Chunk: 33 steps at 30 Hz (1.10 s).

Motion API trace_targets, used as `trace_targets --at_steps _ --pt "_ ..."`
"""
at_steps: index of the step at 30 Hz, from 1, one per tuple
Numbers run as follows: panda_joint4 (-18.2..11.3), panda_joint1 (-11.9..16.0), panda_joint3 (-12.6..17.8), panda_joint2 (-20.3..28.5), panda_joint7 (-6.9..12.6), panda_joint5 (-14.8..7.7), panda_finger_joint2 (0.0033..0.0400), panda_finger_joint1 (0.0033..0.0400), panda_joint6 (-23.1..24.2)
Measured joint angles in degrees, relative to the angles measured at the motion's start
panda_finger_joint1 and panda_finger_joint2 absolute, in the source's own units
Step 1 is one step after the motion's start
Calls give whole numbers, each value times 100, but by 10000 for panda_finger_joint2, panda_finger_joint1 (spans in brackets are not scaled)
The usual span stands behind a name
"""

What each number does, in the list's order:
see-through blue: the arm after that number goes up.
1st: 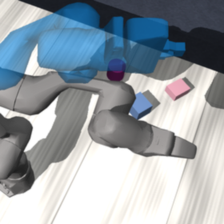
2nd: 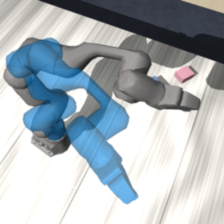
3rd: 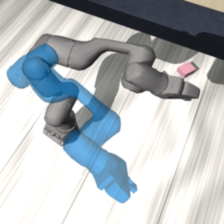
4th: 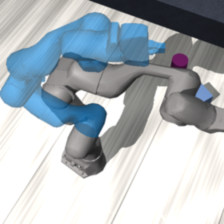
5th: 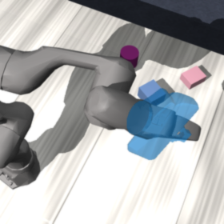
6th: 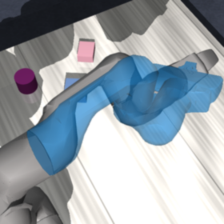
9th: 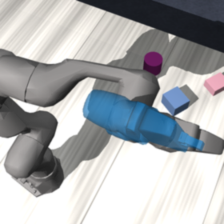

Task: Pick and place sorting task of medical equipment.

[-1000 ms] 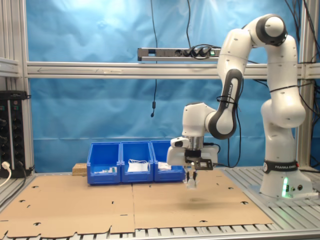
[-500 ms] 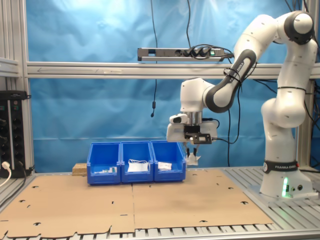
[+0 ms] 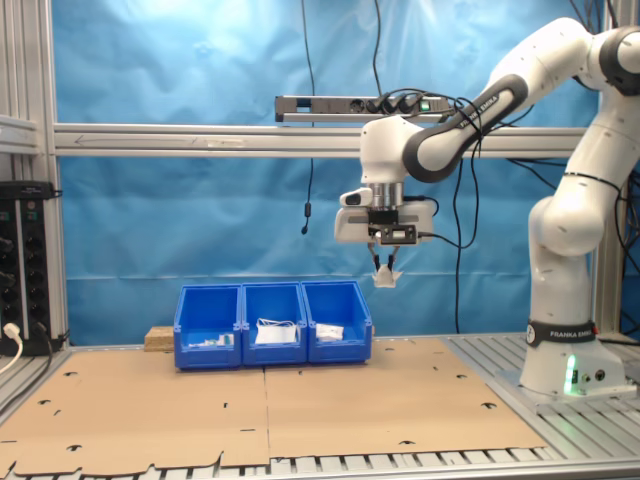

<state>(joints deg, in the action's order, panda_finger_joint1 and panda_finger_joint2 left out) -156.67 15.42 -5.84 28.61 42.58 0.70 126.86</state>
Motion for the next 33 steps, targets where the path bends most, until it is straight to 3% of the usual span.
trace_targets --at_steps 14,15,18,24,33 --pt "670 2096 -871 111 0 0 76 76 -641" --pt "763 2360 -999 65 0 0 76 76 -657" --pt "893 2697 -1176 -48 0 0 76 76 -646" --pt "1080 3155 -1457 -482 0 0 76 76 -390" --pt "1200 3428 -1675 -1411 0 0 76 76 265"
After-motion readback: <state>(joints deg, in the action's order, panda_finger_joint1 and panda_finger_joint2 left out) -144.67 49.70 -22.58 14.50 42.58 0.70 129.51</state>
